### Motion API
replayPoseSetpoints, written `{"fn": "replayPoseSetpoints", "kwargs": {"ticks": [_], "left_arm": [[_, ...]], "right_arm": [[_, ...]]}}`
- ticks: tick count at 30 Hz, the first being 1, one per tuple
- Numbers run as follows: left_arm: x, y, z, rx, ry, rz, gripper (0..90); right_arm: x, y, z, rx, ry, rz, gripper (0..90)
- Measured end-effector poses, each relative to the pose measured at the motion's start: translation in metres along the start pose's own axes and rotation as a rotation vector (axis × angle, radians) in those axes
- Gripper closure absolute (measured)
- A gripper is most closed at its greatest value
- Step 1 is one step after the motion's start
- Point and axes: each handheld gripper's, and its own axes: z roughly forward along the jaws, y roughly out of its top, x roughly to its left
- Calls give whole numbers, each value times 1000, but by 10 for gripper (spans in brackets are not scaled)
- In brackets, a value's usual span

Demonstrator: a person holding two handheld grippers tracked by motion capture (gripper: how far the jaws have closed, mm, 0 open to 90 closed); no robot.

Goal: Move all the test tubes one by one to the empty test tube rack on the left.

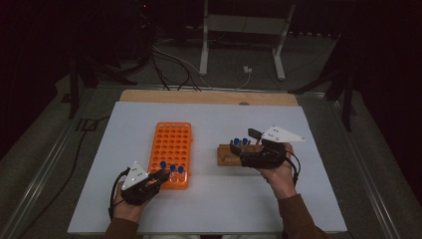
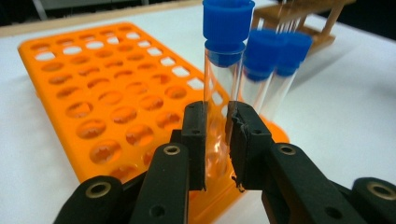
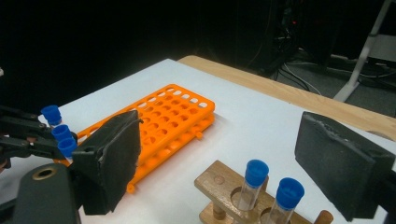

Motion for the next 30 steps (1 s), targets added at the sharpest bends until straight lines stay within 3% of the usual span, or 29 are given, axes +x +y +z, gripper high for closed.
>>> {"fn": "replayPoseSetpoints", "kwargs": {"ticks": [12,21,23,26,30], "left_arm": [[-4,-2,5,81,24,76,784],[-4,-3,4,77,21,59,773],[-3,-3,4,70,15,49,656],[-3,-3,1,48,7,33,549],[-2,0,-3,17,10,7,509]], "right_arm": [[0,-4,1,4,6,4,150],[-3,-6,1,6,1,13,151],[-4,-6,0,4,-1,16,150],[-6,-6,-1,0,-6,19,150],[-8,-7,-1,1,-18,20,150]]}}
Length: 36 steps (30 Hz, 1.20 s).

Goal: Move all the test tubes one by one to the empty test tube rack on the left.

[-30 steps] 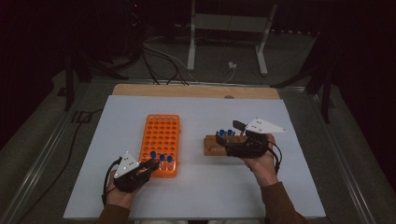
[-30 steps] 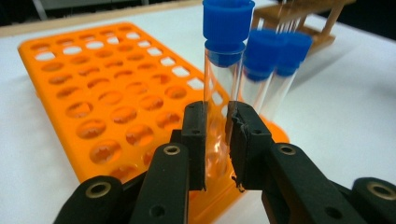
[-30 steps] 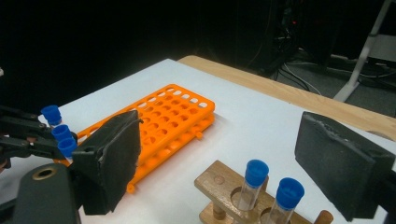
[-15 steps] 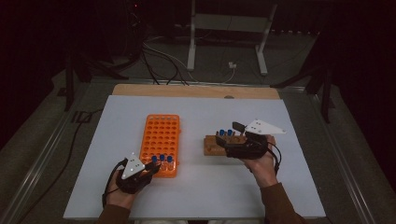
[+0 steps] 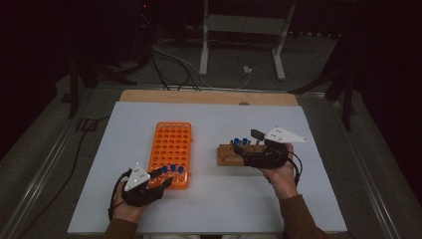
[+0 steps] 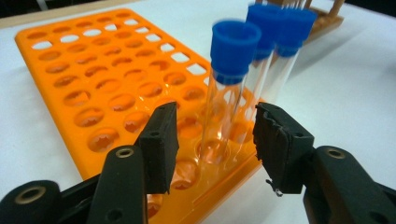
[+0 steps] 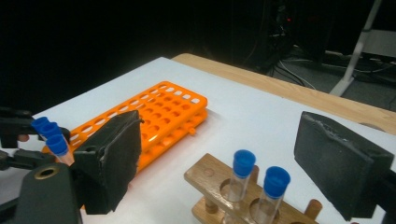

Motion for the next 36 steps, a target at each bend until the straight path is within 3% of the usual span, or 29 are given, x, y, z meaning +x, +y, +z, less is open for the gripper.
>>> {"fn": "replayPoseSetpoints", "kwargs": {"ticks": [4,7,11,13,19,26,36], "left_arm": [[2,2,-5,-31,-16,-19,468],[6,2,-9,-49,-26,-48,359],[12,3,-17,-78,22,-74,247],[14,5,-21,-84,34,-71,163],[17,9,-26,-96,107,-70,27],[20,9,-30,-116,153,-80,13],[26,9,-35,-132,171,-107,13]], "right_arm": [[-3,-1,0,6,-25,-4,150],[-7,-2,0,10,-47,-9,150],[-16,-5,1,21,-75,2,153],[-20,-7,1,28,-82,10,155],[-27,-13,5,55,-100,17,168],[-32,-20,10,78,-107,15,211],[-33,-28,16,98,-103,11,253]]}}
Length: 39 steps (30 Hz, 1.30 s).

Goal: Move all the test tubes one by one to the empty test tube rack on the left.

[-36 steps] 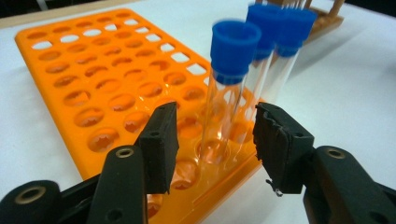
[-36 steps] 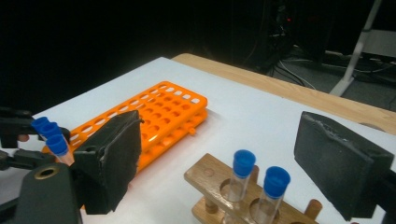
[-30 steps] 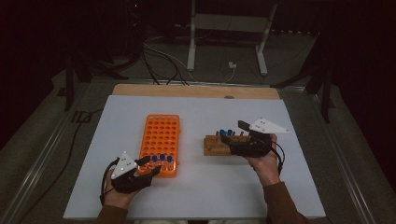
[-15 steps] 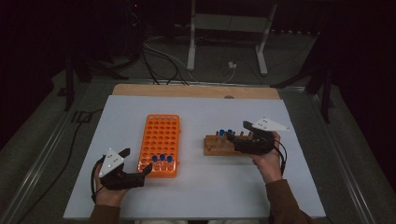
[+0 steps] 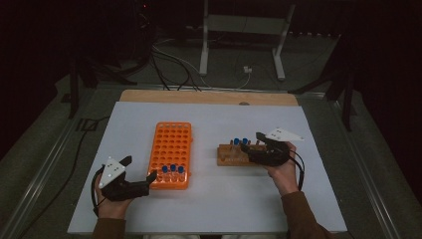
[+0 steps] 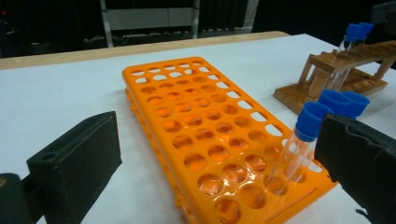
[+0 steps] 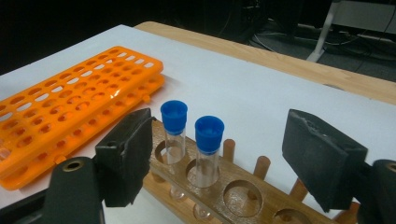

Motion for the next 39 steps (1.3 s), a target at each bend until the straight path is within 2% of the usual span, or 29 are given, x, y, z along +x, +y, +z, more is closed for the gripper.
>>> {"fn": "replayPoseSetpoints", "kwargs": {"ticks": [7,14,18,22,25,31,39], "left_arm": [[2,0,-1,-3,8,-9,13],[5,0,-3,-9,14,-22,13],[4,-1,-2,-5,13,-25,14],[4,-1,-2,-7,15,-27,14],[5,-1,-2,-9,18,-30,14],[4,-2,-1,-2,13,-28,14],[4,-2,-1,-3,14,-31,14]], "right_arm": [[2,-5,3,11,7,-10,268],[2,-10,5,27,20,-9,323],[1,-12,7,40,34,-20,399],[2,-14,10,51,47,-36,518],[1,-15,13,54,59,-28,576],[-1,-17,18,58,46,-21,650],[1,-20,21,44,32,-21,703]]}}
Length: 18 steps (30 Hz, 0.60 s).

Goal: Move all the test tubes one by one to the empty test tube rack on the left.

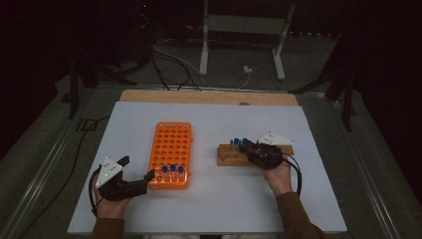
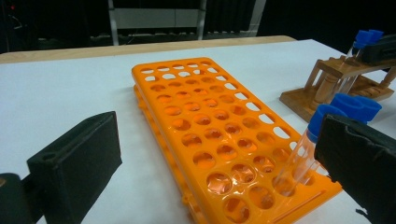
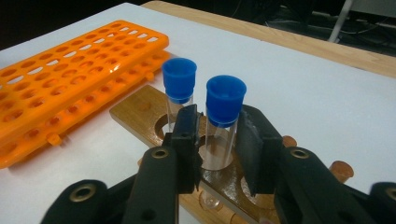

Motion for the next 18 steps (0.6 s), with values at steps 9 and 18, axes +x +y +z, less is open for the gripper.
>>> {"fn": "replayPoseSetpoints", "kwargs": {"ticks": [9,18], "left_arm": [[0,0,0,2,-2,2,14],[0,-1,1,3,-4,0,14]], "right_arm": [[3,0,1,-13,-9,-20,760],[4,0,1,-14,-12,-28,766]]}}
